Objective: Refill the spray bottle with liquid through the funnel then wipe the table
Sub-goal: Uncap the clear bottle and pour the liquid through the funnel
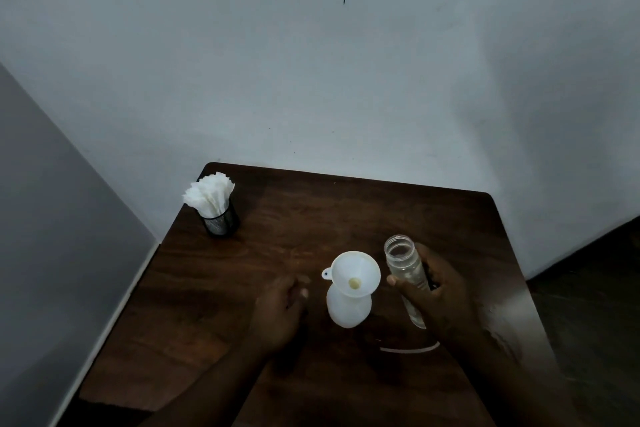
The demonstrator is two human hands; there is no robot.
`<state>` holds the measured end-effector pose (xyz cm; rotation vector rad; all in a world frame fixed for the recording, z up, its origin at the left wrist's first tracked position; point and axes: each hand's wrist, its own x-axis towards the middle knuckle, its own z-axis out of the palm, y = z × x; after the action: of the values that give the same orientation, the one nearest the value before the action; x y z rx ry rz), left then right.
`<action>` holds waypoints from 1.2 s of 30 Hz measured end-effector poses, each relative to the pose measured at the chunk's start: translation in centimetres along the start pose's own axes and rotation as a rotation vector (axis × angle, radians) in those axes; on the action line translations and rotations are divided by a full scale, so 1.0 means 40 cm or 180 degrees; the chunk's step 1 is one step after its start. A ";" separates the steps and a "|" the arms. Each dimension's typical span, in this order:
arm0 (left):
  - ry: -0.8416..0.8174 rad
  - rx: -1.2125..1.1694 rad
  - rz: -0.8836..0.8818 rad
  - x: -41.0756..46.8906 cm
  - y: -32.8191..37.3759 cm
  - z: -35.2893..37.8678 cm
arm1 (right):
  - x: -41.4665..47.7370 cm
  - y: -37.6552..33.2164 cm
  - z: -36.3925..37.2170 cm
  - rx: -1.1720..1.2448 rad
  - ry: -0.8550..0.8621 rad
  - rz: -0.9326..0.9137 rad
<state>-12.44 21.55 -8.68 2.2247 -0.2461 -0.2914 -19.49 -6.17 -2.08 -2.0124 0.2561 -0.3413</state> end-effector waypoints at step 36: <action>0.0189 -0.1277 -0.0471 0.023 0.189 0.029 | 0.024 0.037 -0.071 -0.1116 -0.0495 -0.0907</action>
<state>-12.48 15.78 -3.55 1.8523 0.0114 -0.3230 -19.61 -9.51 -2.06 -2.4152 -0.0772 -0.3319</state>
